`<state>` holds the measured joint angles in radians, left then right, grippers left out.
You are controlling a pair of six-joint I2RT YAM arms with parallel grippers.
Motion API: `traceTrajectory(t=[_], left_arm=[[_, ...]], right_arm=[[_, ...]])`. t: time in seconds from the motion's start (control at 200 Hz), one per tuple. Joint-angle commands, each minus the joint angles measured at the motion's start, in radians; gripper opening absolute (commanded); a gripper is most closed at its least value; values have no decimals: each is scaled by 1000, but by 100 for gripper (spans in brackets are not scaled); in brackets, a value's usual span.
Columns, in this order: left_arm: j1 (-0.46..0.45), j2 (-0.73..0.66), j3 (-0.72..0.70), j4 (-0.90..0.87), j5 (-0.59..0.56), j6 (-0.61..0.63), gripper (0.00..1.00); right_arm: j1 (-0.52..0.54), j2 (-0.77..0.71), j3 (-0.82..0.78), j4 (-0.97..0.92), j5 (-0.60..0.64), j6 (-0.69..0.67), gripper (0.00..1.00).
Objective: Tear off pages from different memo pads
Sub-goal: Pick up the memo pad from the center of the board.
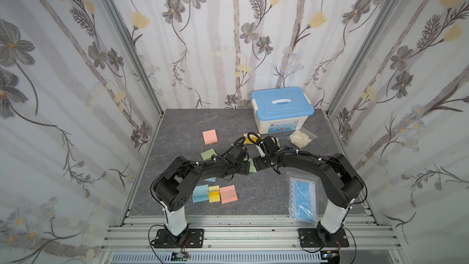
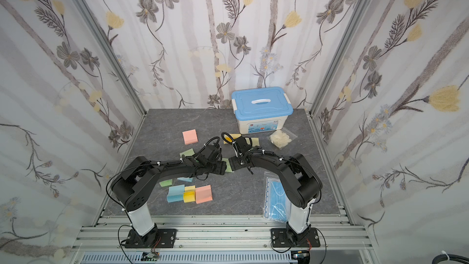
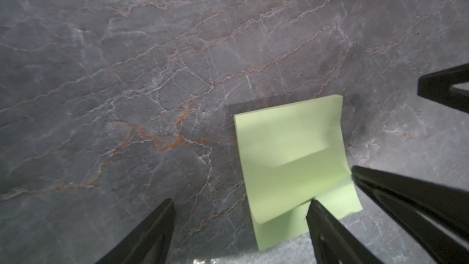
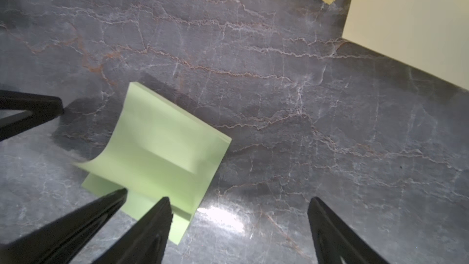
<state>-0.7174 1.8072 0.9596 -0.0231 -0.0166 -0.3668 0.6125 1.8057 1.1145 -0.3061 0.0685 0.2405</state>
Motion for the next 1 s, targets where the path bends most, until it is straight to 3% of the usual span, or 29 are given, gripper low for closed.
traceTrajectory(t=[0.0,0.215,0.589,0.999], left_arm=[[8,10,4,-54,-19,-18,85],[24,8,-5,-43,16,-39,85],[33,1,-7,-38,40,-50,85],[85,-119,-69,-65,-25,-79,85]], right_arm=[[1,-29,-10,11,-51,15,85],[3,-59,-28,21,-122,31,82],[3,33,59,16,-120,40,80],[9,157,214,-135,-84,-43,78]])
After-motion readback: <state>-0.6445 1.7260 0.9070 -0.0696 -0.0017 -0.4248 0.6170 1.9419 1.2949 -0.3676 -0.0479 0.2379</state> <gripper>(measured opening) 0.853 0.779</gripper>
